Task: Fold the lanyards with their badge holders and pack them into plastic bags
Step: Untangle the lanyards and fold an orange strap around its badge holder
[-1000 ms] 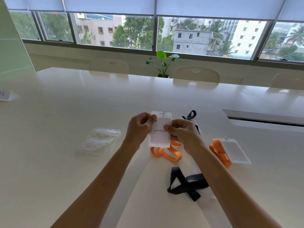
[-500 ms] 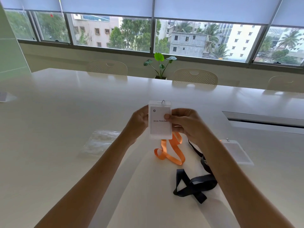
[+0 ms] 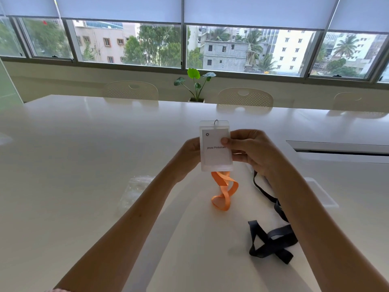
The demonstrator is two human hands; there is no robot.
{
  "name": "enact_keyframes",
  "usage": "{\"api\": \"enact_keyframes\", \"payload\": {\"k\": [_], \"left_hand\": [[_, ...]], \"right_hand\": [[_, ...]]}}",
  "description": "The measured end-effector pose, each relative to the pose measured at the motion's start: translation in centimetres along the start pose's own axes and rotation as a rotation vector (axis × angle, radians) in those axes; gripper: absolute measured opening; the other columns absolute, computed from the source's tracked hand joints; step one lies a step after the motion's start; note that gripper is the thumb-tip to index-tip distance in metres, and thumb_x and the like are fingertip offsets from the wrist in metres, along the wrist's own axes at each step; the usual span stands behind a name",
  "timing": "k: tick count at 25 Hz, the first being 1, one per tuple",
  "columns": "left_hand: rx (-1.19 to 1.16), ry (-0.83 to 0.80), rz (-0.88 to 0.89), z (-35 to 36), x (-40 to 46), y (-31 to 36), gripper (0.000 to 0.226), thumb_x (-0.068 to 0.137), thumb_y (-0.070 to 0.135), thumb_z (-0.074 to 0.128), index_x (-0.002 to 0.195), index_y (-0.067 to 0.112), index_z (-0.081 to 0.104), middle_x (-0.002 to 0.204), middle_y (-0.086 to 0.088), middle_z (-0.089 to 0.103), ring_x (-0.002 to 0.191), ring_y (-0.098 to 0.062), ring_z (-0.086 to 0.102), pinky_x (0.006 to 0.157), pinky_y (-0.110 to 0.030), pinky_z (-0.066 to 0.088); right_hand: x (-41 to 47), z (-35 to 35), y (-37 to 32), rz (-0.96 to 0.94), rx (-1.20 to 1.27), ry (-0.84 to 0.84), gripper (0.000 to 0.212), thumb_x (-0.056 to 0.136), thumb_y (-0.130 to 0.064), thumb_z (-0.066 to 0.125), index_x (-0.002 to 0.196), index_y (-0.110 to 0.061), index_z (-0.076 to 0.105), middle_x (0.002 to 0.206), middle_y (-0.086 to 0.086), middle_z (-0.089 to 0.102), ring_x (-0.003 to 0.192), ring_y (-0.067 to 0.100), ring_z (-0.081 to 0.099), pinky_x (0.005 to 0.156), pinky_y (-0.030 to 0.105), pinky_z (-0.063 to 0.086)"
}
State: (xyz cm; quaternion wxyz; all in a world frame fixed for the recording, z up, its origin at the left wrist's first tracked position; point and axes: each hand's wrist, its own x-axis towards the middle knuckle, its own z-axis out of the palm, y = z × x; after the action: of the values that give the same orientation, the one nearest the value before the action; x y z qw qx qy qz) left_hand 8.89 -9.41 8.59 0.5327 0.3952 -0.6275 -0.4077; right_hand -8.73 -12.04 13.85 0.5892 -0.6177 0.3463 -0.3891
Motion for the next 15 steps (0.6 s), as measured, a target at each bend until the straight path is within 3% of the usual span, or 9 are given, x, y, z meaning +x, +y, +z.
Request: {"api": "enact_keyframes", "payload": {"k": [4,8,12,15], "left_hand": [[0.036,0.029,0.010,-0.4,-1.1,-0.6,0.025,0.094,0.005,0.048,0.095,0.024,0.064,0.086,0.009,0.069,0.077,-0.003,0.067,0.068,-0.022,0.056],[0.207,0.102,-0.065,0.1,-2.7,-1.6,0.024,0.097,0.007,0.044,0.084,0.013,0.062,0.062,0.003,0.058,0.054,-0.006,0.058,0.063,-0.024,0.052],[0.174,0.050,-0.136,-0.4,-4.5,-2.0,0.026,0.100,0.010,0.041,0.082,0.015,0.059,0.059,0.000,0.051,0.054,-0.011,0.052,0.059,-0.021,0.050],[0.162,0.020,-0.187,-0.5,-5.0,-1.5,0.027,0.101,0.010,0.037,0.082,0.014,0.057,0.060,0.000,0.047,0.054,-0.011,0.049,0.065,-0.027,0.049]], "right_hand": [[0.2,1.5,0.6,-0.015,0.042,0.057,0.006,0.078,-0.002,0.069,0.083,-0.006,0.069,0.078,0.004,0.075,0.075,0.019,0.073,0.060,0.027,0.058],[0.8,2.6,0.4,-0.078,0.126,0.194,0.007,0.079,-0.001,0.068,0.085,-0.005,0.068,0.085,0.009,0.073,0.076,0.020,0.072,0.061,0.026,0.058],[1.4,2.9,0.0,-0.141,0.107,0.321,0.009,0.081,-0.001,0.068,0.088,-0.005,0.066,0.093,0.010,0.071,0.083,0.020,0.071,0.061,0.026,0.058],[2.1,3.3,0.3,-0.193,0.018,0.431,0.010,0.081,-0.004,0.069,0.089,-0.008,0.067,0.098,0.011,0.071,0.086,0.020,0.071,0.065,0.030,0.059]]}}
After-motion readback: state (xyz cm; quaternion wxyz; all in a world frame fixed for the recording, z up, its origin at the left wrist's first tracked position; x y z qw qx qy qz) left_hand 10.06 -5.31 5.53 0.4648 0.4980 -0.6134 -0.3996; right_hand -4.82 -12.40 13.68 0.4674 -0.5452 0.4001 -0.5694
